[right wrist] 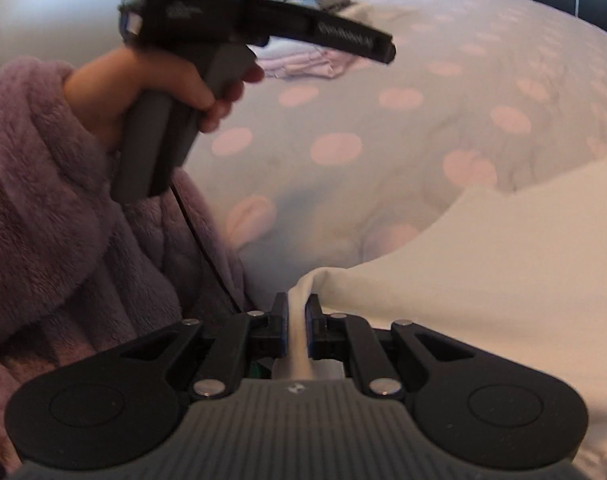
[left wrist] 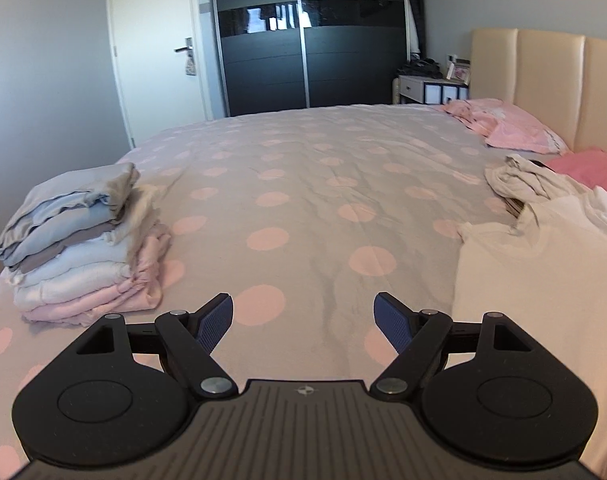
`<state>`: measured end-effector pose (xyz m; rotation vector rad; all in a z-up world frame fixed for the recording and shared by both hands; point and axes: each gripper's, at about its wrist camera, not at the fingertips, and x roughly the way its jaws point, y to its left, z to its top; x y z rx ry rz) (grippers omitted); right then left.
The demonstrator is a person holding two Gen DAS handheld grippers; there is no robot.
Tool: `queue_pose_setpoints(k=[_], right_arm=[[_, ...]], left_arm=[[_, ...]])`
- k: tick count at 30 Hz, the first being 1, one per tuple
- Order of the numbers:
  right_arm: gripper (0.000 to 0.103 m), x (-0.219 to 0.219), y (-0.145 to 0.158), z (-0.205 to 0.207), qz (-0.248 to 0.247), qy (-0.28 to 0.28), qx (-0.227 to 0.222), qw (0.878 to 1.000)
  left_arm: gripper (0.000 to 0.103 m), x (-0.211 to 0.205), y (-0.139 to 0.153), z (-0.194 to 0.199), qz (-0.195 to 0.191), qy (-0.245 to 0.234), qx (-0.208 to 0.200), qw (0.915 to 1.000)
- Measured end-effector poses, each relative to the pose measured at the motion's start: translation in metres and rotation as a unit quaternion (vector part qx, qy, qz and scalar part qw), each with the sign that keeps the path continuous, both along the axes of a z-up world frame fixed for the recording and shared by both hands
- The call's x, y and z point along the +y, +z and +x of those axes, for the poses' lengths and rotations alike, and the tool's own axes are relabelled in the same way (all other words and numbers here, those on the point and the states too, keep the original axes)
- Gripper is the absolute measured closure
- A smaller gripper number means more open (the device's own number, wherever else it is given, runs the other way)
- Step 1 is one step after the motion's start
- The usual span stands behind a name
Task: Fold clothes
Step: 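Pull the white shirt onto the open bed with the right tool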
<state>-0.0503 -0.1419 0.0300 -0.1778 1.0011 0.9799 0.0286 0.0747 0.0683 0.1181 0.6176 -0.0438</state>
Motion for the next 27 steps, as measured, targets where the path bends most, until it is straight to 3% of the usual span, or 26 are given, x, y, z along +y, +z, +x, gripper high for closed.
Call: queue_pose_setpoints(k=[3, 5, 10, 16, 18, 22, 27], right_arm=[[0.082, -0.010, -0.001, 0.002, -0.001, -0.007, -0.002, 1.000], [0.066, -0.019, 0.004, 0.005, -0.007, -0.006, -0.012, 1.000], [0.053, -0.055, 0.017, 0.026, -0.018, -0.017, -0.021, 0.999], [0.046, -0.120, 0.029, 0.078, -0.034, -0.071, -0.019, 0.997], [0.046, -0.143, 0.034, 0.097, -0.058, -0.098, -0.040, 0.993], [0.046, -0.189, 0.034, 0.144, -0.098, -0.165, -0.068, 0.979], [0.046, -0.242, 0.032, 0.209, -0.150, -0.243, -0.111, 0.952]], left_arm=[[0.026, -0.013, -0.006, 0.003, -0.004, -0.025, 0.016, 0.9996], [0.026, -0.021, -0.010, 0.006, -0.011, -0.042, 0.027, 0.9987], [0.026, -0.044, -0.021, 0.022, -0.018, -0.082, 0.050, 0.9952], [0.026, -0.071, -0.032, 0.054, -0.010, -0.122, 0.060, 0.9906], [0.026, -0.081, -0.037, 0.070, -0.009, -0.133, 0.066, 0.9889], [0.026, -0.104, -0.049, 0.105, -0.003, -0.158, 0.070, 0.9849], [0.026, -0.132, -0.069, 0.157, -0.007, -0.184, 0.084, 0.9794]])
